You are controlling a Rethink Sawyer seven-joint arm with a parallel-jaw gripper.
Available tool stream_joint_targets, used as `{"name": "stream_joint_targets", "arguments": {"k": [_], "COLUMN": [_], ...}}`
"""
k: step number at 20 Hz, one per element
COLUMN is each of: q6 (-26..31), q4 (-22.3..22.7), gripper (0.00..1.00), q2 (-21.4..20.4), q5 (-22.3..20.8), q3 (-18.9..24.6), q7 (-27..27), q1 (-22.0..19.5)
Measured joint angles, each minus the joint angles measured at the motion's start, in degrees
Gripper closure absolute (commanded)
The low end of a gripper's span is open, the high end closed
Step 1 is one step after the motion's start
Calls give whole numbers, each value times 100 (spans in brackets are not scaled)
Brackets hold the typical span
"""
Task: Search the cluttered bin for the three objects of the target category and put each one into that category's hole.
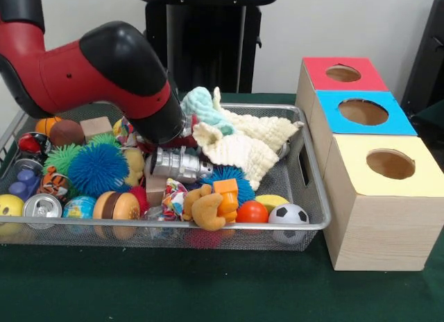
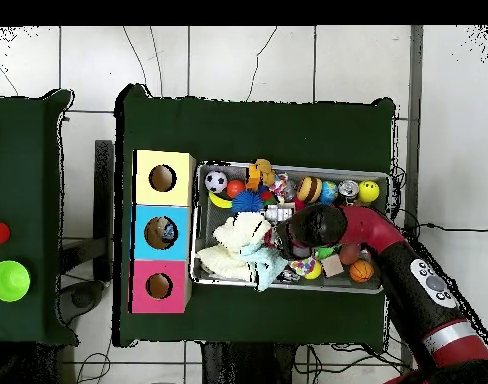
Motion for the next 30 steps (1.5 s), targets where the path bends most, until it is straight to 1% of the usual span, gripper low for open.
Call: {"name": "stream_joint_targets", "arguments": {"k": [2,3,5,6,7,11,14,17,25,28,30], "q6": [-173,-506,-806,-1195,-1451,-2031,-2405,-2581,-2900,-2947,-2946], "q4": [90,239,353,493,570,732,859,958,1307,1489,1722], "gripper": [0,0,0,0,0,0,0,0,0,0,0], "q2": [-134,-368,-555,-759,-863,-1042,-1149,-1225,-1544,-1710,-1971], "q5": [-62,-186,-300,-434,-496,-562,-540,-448,146,428,743], "q3": [-117,-307,-468,-670,-789,-1058,-1263,-1368,-1541,-1541,-1543], "q7": [70,208,350,540,655,880,913,914,914,914,914], "q1": [130,378,598,868,1022,1295,1387,1389,1460,1467,1473]}}
